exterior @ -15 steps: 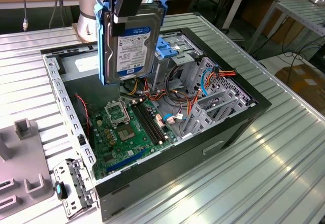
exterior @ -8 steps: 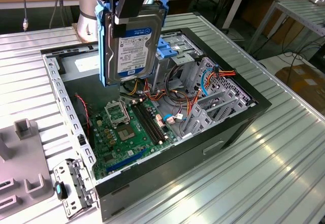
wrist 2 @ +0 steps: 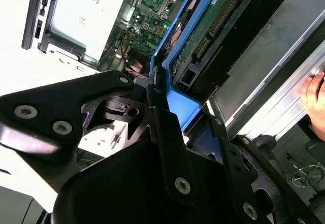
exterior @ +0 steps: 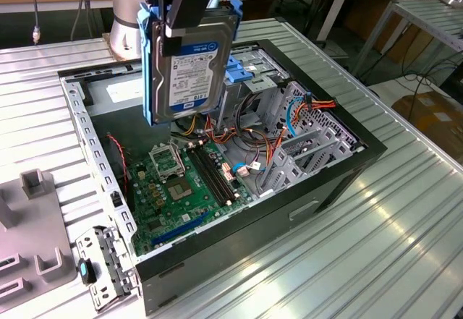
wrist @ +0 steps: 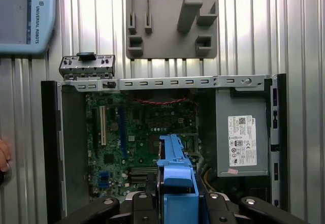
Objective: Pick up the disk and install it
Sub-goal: 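Insert the disk into the insertion slot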
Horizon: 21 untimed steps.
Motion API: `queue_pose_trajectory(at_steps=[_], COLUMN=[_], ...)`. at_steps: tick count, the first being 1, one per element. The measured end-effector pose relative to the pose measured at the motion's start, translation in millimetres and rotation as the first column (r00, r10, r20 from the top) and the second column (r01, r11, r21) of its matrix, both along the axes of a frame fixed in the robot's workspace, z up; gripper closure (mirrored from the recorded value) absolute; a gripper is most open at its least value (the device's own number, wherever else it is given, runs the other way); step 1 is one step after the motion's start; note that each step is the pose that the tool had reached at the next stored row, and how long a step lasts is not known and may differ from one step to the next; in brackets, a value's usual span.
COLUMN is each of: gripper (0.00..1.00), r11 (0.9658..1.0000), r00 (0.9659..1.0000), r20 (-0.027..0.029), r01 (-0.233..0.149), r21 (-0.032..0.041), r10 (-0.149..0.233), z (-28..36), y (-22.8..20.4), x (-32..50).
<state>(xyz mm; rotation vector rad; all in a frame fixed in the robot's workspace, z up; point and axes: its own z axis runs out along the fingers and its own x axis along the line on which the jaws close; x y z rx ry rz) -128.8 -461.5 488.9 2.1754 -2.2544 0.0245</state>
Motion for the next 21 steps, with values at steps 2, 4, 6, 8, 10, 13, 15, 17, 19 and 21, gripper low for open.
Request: queue_pose_trajectory(at_steps=[2,4,6,8,10,13,15,17,19,21], gripper=[0.63,0.63,0.63,0.63,0.63,0.63,0.63,0.63,0.63,0.63], r11=[1.0,1.0,1.0,1.0,1.0,1.0,1.0,1.0,1.0,1.0], r00=[1.0,1.0,1.0,1.0,1.0,1.0,1.0,1.0,1.0,1.0], r20=[0.0001,0.0001,0.0,0.0001,0.0,0.0,0.0,0.0,0.0001,0.0001], r01=[0.0,0.0,0.0,0.0,0.0,0.0,0.0,0.0,0.0,0.0], r21=[0.0,-0.0001,-0.0003,-0.0003,-0.0005,-0.0008,-0.0012,-0.0025,-0.0024,-0.0024], r10=[0.0,0.0,0.0,0.0,0.0,0.0,0.0,0.0,0.0,0.0], z=[-0.1,-0.1,-0.1,-0.2,-0.2,-0.2,-0.3,-0.6,-0.7,-0.8], y=[-1.2,-2.2,-3.0,-4.2,-5.6,-7.9,-10.7,-14.2,-15.3,-15.8], x=[0.1,0.2,0.2,0.3,0.4,0.6,1.0,3.8,4.1,6.2])
